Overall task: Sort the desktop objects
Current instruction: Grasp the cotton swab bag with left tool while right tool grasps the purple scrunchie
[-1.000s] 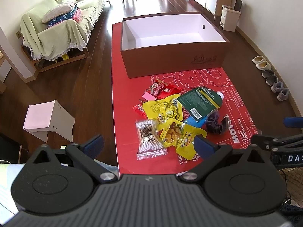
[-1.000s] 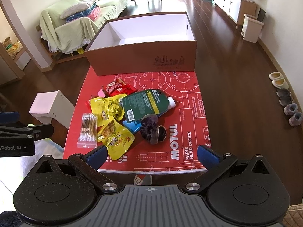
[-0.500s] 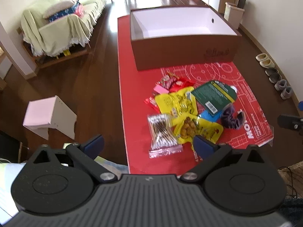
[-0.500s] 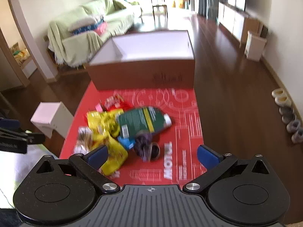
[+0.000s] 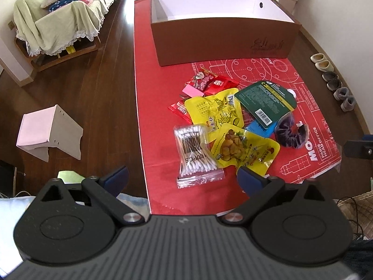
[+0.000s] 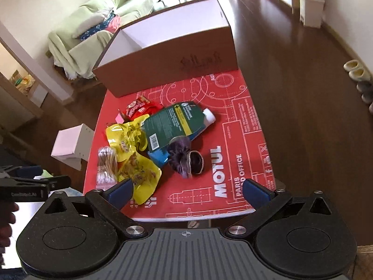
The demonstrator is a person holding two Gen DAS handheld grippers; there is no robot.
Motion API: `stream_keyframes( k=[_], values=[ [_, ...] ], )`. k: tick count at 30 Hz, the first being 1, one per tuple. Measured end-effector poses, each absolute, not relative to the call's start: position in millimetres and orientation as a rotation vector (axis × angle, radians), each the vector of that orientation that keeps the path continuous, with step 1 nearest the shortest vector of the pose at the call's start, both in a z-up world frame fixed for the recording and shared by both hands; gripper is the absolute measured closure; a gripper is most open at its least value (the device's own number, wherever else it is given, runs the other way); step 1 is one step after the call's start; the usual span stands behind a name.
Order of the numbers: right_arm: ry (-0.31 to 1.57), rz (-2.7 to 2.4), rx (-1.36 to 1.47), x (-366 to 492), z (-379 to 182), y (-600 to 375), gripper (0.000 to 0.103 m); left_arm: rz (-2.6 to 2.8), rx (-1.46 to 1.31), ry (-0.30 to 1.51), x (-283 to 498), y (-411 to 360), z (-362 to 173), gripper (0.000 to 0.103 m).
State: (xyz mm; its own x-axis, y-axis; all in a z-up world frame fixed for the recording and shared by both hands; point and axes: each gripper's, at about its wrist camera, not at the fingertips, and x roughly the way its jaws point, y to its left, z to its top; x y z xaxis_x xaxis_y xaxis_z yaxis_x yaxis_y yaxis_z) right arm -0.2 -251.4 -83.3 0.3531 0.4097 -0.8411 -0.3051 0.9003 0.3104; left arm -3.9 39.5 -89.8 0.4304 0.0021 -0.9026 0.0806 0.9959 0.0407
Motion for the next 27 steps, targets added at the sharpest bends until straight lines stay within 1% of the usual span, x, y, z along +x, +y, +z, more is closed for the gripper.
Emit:
stream_keyframes(
  k=[5,7,8,12,14,22,24,27],
  values=[
    [1.063,0.486,0.001,4.6,-87.7,-241.2,0.001,-0.044,0.083,1.112,5.1,41.6,-100.0,0.005],
    [1.062,0.499,-0.027,8.3,-98.1,-238.2,0.018,-0.041,0.089,1.121,9.9,42.3,-107.0,0.005],
    [1.070,0.509,-0.030,11.6,-104.9,-236.7,0.034,-0.040,0.093,1.125,12.8,42.6,-110.9,0.005],
    [1.085,0.537,-0.015,24.2,-128.1,-232.9,0.034,-0.054,0.082,1.137,22.2,44.7,-120.4,0.006],
    [1.071,0.563,-0.023,28.2,-132.6,-229.3,0.034,-0.063,0.076,1.145,26.2,45.7,-124.7,0.009],
    [1.069,0.599,-0.107,43.7,-153.4,-208.7,0.034,-0.073,0.065,1.170,39.3,49.2,-143.4,0.010],
    [1.078,0.609,-0.119,47.4,-159.9,-205.5,0.049,-0.075,0.064,1.172,42.0,49.9,-147.7,0.012],
    [1.087,0.620,-0.135,52.2,-167.9,-200.9,0.049,-0.077,0.046,1.184,46.8,51.8,-155.5,0.014]
  ],
)
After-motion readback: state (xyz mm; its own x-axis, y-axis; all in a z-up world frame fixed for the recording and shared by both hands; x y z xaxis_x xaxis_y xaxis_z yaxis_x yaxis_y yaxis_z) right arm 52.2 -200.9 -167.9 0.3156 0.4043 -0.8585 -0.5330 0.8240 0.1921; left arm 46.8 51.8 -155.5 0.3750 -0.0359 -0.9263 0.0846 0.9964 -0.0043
